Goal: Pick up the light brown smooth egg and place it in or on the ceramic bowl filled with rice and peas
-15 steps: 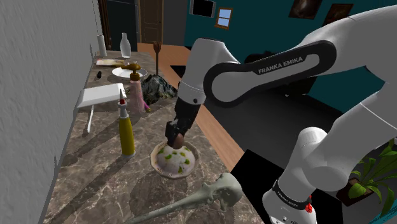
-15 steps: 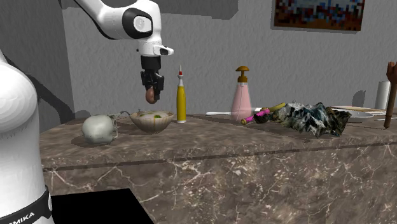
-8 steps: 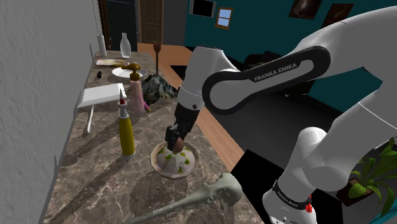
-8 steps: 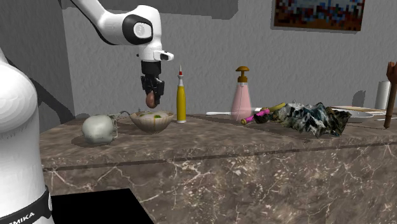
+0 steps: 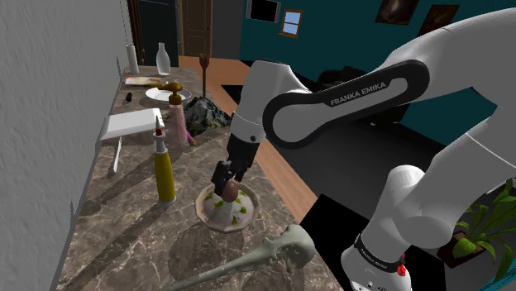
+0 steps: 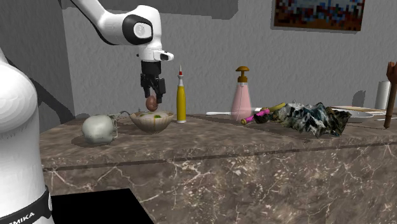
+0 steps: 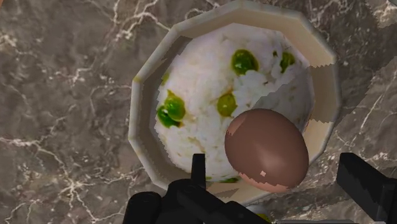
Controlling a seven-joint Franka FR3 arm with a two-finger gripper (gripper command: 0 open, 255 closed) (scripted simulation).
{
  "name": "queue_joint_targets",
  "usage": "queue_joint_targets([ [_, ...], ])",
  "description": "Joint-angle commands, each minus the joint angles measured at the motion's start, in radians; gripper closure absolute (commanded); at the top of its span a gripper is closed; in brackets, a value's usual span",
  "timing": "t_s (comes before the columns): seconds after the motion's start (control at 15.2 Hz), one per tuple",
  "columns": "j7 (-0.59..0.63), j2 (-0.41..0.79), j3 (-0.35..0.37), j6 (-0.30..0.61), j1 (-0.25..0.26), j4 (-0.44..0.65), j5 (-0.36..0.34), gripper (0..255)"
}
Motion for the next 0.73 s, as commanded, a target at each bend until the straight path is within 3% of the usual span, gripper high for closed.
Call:
queue_joint_targets([
  [0.0, 0.000, 0.000, 0.000, 0.000, 0.000, 0.000, 0.000, 0],
  [0.26, 0.000, -0.077, -0.025, -0.138, -0.007, 0.059, -0.008, 0],
  [0.66, 0.000, -0.077, -0.025, -0.138, -0.007, 0.059, -0.009, 0],
])
